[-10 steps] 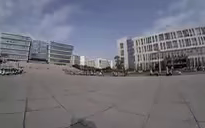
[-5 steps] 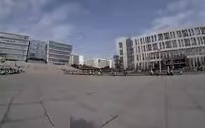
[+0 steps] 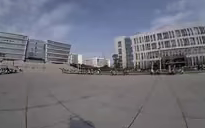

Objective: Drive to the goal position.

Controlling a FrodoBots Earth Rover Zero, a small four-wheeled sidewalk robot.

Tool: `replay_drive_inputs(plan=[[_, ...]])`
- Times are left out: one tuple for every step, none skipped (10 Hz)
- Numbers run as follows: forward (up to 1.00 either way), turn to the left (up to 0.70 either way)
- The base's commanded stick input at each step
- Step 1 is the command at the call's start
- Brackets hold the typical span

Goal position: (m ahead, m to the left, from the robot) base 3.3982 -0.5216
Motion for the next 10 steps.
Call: replay_drive_inputs(plan=[[0.85,0.34],[0.85,0.34],[0.85,0.34],[0.85,0.34],[0.85,0.34],[0.85,0.34],[0.85,0.34],[0.85,0.34],[0.85,0.34],[0.85,0.34]])
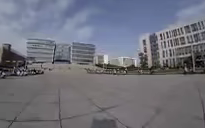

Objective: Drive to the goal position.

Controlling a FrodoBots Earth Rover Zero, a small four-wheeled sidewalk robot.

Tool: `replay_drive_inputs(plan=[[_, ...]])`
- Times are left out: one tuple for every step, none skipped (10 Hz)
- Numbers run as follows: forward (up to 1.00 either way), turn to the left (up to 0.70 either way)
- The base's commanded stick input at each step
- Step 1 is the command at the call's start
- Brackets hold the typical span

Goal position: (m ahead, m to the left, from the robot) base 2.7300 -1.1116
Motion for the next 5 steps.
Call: replay_drive_inputs(plan=[[0.85,0.34],[0.85,0.27],[0.85,0.21],[0.85,0.15],[0.85,0.10]])
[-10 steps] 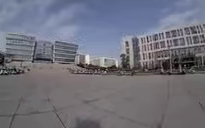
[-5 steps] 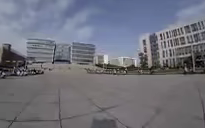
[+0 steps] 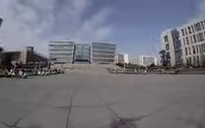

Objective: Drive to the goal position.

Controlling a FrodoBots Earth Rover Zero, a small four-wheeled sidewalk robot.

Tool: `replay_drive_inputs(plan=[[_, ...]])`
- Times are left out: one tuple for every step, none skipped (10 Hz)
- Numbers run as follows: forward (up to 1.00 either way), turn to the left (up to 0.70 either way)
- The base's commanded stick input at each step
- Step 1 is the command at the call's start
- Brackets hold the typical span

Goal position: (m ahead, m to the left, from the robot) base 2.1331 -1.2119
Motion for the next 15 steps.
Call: replay_drive_inputs(plan=[[0.85,0.05],[0.85,0.00],[0.85,0.00],[0.85,0.00],[0.85,0.00],[0.85,0.00],[0.85,0.00],[0.85,0.00],[0.85,0.00],[0.85,0.00],[0.85,0.13],[0.85,0.24],[0.85,0.32],[0.85,0.33],[0.85,0.31]])
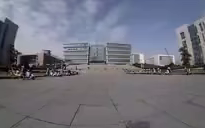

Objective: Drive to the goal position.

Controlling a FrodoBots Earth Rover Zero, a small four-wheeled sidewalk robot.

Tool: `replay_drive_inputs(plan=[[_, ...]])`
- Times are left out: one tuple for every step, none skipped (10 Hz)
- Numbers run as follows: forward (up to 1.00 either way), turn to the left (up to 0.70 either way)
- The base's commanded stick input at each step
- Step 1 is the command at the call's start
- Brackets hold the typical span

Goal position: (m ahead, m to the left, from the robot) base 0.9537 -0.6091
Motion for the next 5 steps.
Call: replay_drive_inputs(plan=[[0.85,0.24],[0.85,0.12],[0.85,0.00],[0.85,0.00],[0.85,0.00]])
